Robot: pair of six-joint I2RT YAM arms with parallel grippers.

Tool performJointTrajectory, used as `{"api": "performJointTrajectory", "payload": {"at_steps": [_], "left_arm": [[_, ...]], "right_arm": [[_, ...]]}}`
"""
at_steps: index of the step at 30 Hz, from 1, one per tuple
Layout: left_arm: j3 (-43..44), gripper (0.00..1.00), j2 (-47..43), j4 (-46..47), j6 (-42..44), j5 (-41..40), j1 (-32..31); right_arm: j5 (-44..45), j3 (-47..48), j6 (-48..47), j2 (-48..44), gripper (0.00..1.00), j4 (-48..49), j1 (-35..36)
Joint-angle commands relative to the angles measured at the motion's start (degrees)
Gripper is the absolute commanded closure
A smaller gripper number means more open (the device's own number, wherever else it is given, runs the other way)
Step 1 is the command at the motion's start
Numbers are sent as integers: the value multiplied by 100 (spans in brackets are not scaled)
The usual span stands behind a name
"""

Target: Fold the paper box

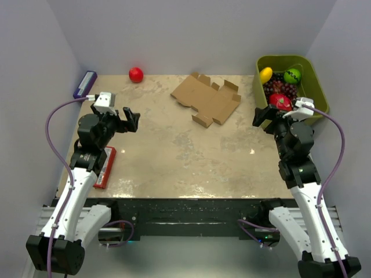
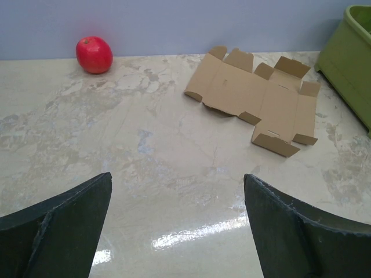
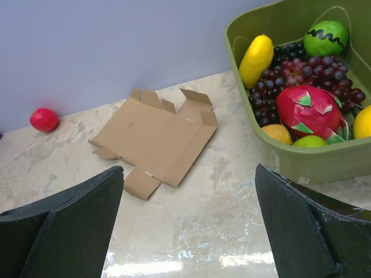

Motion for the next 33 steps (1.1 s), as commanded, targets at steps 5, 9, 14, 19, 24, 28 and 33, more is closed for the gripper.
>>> {"api": "performJointTrajectory", "payload": {"at_steps": [5,9,14,19,24,28,33], "left_arm": [[73,0,-39,188,-47,-29,22],[64,0,-30,205,-47,24,22],[3,0,5,232,15,321,22],[-164,2,75,583,76,876,22],[-156,2,172,584,102,999,22],[-138,2,216,557,120,1043,22],[-138,2,286,583,24,1219,13]], "right_arm": [[-210,308,-55,73,1,-15,-20],[-175,343,-55,99,1,-50,-20],[-605,633,32,397,5,-226,-12],[-1335,519,709,1135,10,141,416],[123,912,954,2294,9,-58,1947],[89,1072,1579,3304,7,-68,1992],[151,1195,2097,3974,4,177,1870]]}}
